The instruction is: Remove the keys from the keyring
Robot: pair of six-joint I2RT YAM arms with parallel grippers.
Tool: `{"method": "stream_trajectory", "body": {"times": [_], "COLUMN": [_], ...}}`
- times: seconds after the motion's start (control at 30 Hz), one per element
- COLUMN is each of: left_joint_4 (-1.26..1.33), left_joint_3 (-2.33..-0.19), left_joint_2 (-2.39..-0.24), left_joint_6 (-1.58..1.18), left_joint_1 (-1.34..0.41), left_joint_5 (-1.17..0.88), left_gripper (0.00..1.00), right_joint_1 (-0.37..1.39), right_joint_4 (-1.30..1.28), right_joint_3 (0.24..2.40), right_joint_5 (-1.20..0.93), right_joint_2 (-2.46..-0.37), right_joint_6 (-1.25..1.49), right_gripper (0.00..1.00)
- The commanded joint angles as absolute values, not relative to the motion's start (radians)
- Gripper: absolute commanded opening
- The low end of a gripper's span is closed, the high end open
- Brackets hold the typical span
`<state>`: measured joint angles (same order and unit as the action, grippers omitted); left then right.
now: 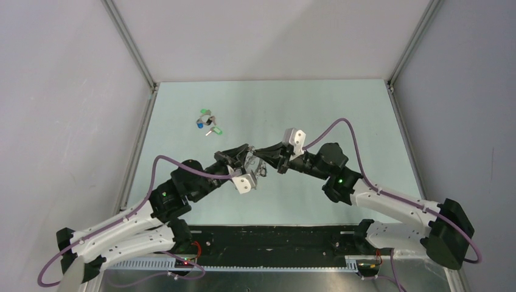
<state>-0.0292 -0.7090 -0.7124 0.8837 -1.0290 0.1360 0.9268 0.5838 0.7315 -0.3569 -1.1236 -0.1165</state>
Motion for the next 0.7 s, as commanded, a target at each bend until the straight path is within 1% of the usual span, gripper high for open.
{"method": "stream_trajectory", "body": {"times": [0.0,0.23,0.67], "left_joint_4": [0.048,0.048,0.048], "left_joint_3": [-0.723,-0.724,-0.724], "left_joint_2": [-0.694,-0.700,-0.703], "left_joint_6": [0.894,0.890,0.886], "left_joint_1": [-1.026,-1.026,-1.027], "left_joint_5": [0.144,0.133,0.125], "left_gripper": [0.00,0.00,0.00], "right_joint_1": [0.924,0.912,0.859], "right_joint_4": [0.615,0.634,0.814], "right_joint_3": [0.761,0.759,0.759], "right_joint_5": [-0.375,-0.384,-0.494], "right_joint_2": [-1.028,-0.985,-1.056], "right_joint_6": [-0.062,-0.005,0.245], "right_gripper": [0.00,0.00,0.00]}}
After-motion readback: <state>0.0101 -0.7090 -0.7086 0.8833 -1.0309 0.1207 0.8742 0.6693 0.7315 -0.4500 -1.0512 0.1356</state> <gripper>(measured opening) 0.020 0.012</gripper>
